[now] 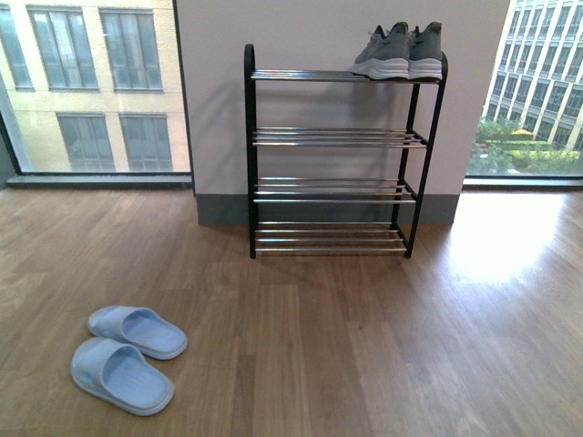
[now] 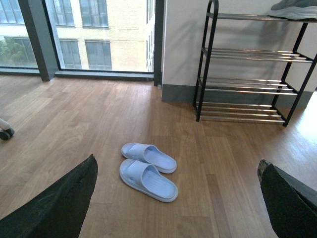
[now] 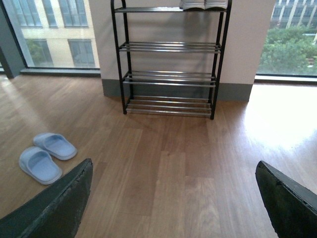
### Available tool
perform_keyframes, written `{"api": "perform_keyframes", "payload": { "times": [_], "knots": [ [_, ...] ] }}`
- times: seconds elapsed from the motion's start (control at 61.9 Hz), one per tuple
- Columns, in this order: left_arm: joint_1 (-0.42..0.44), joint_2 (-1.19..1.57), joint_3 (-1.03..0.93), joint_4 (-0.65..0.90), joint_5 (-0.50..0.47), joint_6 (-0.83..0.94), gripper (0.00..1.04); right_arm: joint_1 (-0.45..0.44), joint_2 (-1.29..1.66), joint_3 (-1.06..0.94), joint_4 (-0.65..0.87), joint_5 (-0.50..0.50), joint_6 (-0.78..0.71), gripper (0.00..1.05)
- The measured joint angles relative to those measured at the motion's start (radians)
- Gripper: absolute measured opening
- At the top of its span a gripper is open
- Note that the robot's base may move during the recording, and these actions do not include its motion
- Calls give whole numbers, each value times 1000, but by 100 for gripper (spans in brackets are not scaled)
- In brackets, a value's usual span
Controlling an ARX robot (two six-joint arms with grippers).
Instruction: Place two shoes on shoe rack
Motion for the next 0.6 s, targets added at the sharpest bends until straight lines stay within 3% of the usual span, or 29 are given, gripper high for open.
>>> {"api": "perform_keyframes", "payload": {
  "times": [0.598],
  "knots": [
    [0, 0, 0, 0, 0, 0, 95, 0, 0, 0, 0, 1, 0, 95]
  ]
}}
